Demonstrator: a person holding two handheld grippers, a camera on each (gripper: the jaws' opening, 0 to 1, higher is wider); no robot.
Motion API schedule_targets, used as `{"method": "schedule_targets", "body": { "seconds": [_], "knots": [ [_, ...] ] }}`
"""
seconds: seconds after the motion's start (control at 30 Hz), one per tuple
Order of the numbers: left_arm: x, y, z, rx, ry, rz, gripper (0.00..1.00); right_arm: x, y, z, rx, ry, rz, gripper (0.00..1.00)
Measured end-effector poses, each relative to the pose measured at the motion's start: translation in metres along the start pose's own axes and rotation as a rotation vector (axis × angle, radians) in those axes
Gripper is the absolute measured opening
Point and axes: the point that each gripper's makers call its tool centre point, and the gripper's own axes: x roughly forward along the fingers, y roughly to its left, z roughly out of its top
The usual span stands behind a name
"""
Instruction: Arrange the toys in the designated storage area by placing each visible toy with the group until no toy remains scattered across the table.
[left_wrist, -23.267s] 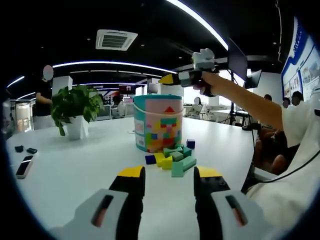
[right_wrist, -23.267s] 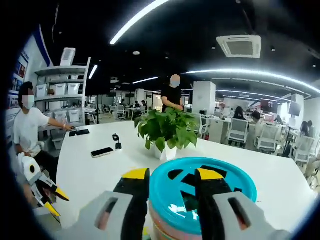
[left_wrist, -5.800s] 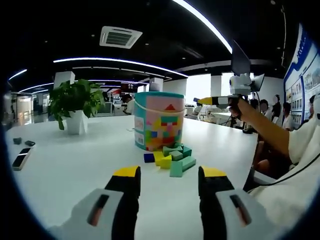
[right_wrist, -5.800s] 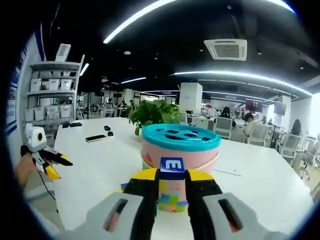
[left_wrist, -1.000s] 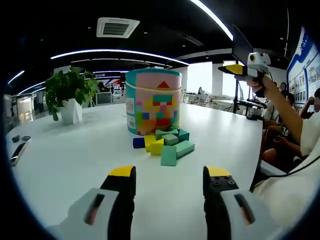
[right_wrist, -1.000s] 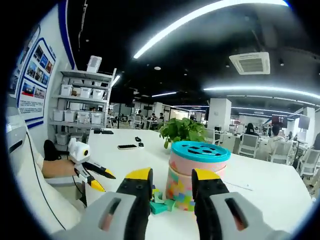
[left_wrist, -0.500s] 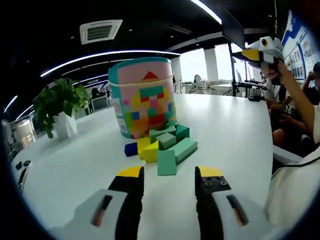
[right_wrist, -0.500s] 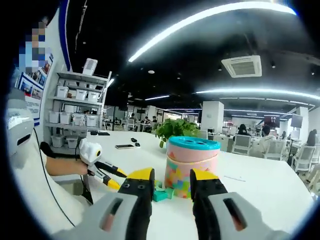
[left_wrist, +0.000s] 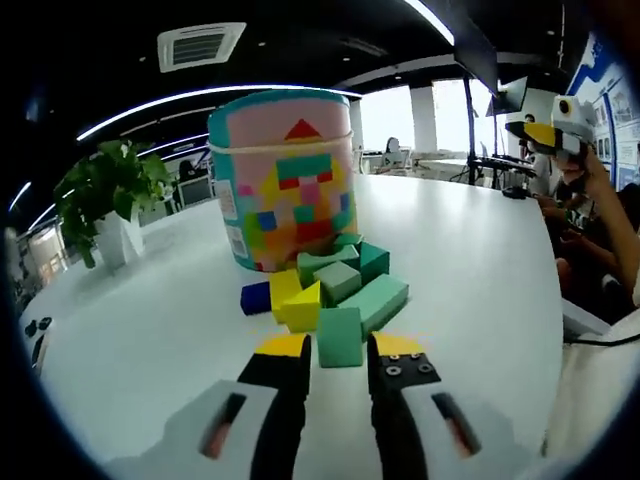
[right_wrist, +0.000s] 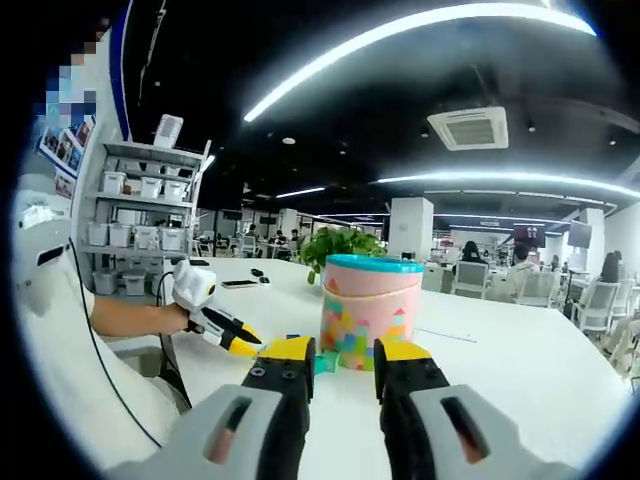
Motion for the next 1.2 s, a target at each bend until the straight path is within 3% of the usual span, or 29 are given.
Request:
{"method": "schedule_targets", "body": {
  "seconds": [0.2, 0.27, 0.3, 0.33, 0.53, 0.6, 0.77, 1.07, 1.2],
  "knots": [
    [0.008, -0.002, -0.003, 0.000, 0.020, -0.018, 0.27, 0.000, -0.002, -0.005, 0.010, 0.003, -0.010, 0.24],
    [0.013, -0.003, -0.011, 0.001, 0.047, -0.027, 0.24, 0.001, 0.000, -0.007, 0.013, 0.006, -0.008, 0.23],
    [0.014, -0.003, -0.008, -0.024, 0.019, -0.028, 0.22, 0.001, 0.001, -0.009, 0.011, 0.010, -0.004, 0.23],
    [0.011, -0.002, -0.011, -0.030, 0.033, -0.037, 0.21, 0.001, 0.001, -0.009, 0.011, 0.013, -0.005, 0.23],
    [0.013, 0.000, -0.010, -0.068, -0.009, -0.081, 0.21, 0.003, 0.004, -0.011, 0.013, 0.010, -0.002, 0.23],
    [0.011, 0.006, -0.010, -0.119, -0.007, -0.052, 0.21, 0.005, 0.004, -0.014, 0.017, 0.009, 0.000, 0.23],
    [0.006, 0.006, -0.012, -0.080, -0.016, -0.032, 0.21, 0.007, 0.001, -0.018, 0.052, 0.003, -0.009, 0.23],
    [-0.013, 0.011, 0.038, -0.144, -0.135, -0.078, 0.21, 0.005, 0.007, -0.017, 0.039, 0.001, 0.000, 0.23],
    [-0.022, 0.024, 0.077, -0.218, -0.229, -0.109, 0.20, 0.002, 0.009, -0.014, 0.036, -0.009, 0.005, 0.23]
  ]
}}
